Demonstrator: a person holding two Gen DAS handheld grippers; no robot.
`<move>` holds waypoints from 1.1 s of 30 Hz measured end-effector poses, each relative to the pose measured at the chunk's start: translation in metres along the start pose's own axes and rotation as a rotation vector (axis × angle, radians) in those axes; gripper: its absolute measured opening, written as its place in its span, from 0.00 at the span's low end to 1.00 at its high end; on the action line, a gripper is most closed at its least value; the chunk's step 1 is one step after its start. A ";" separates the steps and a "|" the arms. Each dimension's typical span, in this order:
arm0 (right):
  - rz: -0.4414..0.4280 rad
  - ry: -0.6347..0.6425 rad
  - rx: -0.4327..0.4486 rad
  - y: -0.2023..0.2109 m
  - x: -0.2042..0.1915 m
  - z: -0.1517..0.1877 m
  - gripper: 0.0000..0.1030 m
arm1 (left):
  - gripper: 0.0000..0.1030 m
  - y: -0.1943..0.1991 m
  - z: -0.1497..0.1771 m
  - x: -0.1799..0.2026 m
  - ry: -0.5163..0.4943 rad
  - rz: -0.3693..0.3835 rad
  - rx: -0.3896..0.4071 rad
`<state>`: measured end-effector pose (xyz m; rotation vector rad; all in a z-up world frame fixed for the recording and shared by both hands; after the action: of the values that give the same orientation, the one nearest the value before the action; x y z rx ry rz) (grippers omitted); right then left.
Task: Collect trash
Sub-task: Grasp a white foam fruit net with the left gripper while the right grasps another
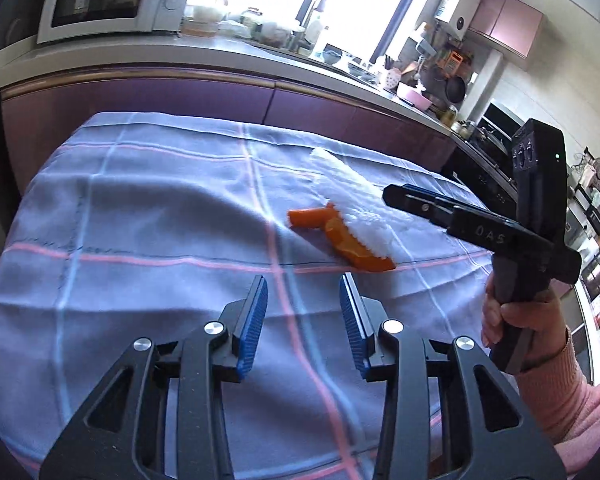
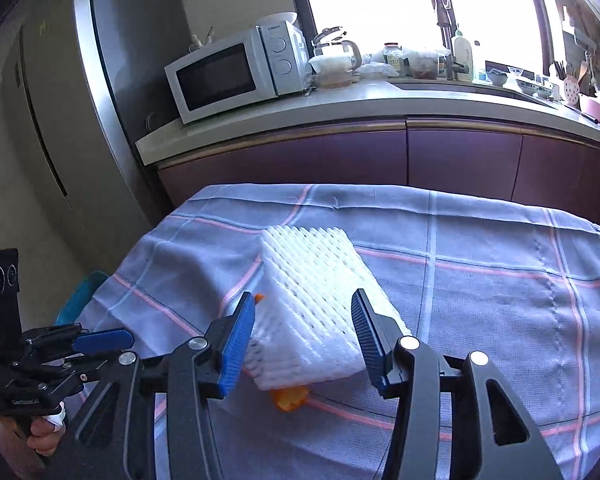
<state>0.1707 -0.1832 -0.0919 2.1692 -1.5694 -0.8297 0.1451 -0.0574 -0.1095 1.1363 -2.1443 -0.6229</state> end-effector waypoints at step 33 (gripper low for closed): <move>-0.115 -0.142 0.052 0.019 0.042 0.014 0.14 | 0.28 -0.110 -0.049 0.078 -0.113 0.006 -0.145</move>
<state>0.1568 -0.2276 -0.1028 2.3012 -1.5591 -1.0096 0.2069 -0.1858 -0.1238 1.0386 -2.1568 -0.8437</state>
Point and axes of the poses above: each gripper's, at about its wrist camera, not at the fingertips, and y roughly against the way its jaws point, x to its right, z to its underside, the point moved 10 cm from there along -y, roughly the way its jaws point, and after that the axes turned 5 degrees about -z, right-handed, at the moved point
